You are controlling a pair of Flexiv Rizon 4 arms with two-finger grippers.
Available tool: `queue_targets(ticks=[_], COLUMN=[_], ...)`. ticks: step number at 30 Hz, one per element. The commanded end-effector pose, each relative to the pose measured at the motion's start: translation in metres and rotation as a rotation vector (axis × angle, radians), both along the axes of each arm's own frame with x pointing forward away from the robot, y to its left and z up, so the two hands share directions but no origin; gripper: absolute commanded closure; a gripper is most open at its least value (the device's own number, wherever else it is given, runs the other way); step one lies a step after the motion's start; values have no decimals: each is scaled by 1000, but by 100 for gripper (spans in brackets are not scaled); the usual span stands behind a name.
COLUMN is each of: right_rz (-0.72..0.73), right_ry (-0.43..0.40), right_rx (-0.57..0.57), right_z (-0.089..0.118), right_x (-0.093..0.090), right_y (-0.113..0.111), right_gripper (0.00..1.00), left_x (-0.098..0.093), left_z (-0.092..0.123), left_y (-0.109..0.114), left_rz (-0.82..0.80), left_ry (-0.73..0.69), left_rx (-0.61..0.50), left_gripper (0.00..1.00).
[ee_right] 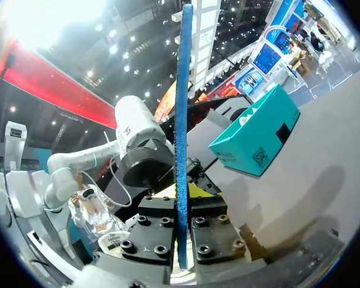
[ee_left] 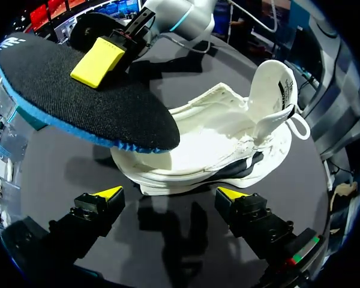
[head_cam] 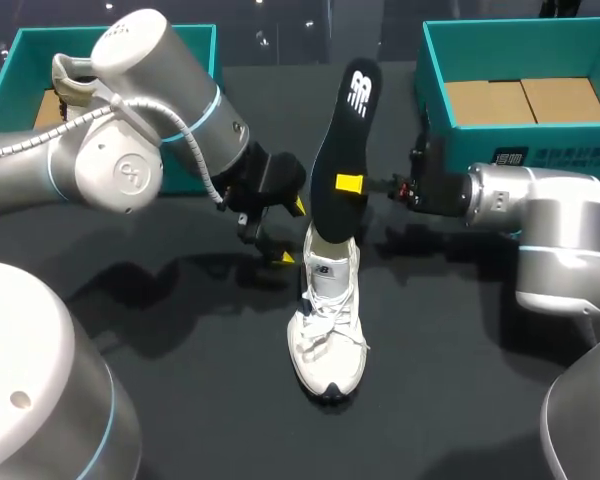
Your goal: Take the shoe out of the shoebox, open the shoe tongue, remove and reinsert the insole, then place the shoe into the shoebox
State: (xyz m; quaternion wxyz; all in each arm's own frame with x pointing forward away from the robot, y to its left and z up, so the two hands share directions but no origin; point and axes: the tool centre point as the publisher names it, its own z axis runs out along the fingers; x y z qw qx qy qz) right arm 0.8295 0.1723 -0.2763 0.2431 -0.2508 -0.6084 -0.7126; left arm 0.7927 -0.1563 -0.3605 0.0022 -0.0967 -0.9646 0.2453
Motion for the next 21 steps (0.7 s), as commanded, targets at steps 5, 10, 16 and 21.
queue_targets(ticks=[5, 10, 16, 21], right_rz=[-33, -49, -76, -87], right_ry=[-5, -8, -10, -25], right_rx=[-35, -45, -64, -69], right_z=[2, 1, -2, -6], right_x=[-3, -4, -4, -4], right_y=[8, 8, 6, 7], right_gripper=[100, 100, 100, 100], left_x=[0, 0, 0, 0], left_z=[0, 0, 0, 0], left_y=[0, 0, 0, 0], left_rz=[0, 0, 0, 0], left_ry=[-2, -2, -2, -2], left_rx=[2, 2, 2, 2], left_gripper=[0, 0, 0, 0])
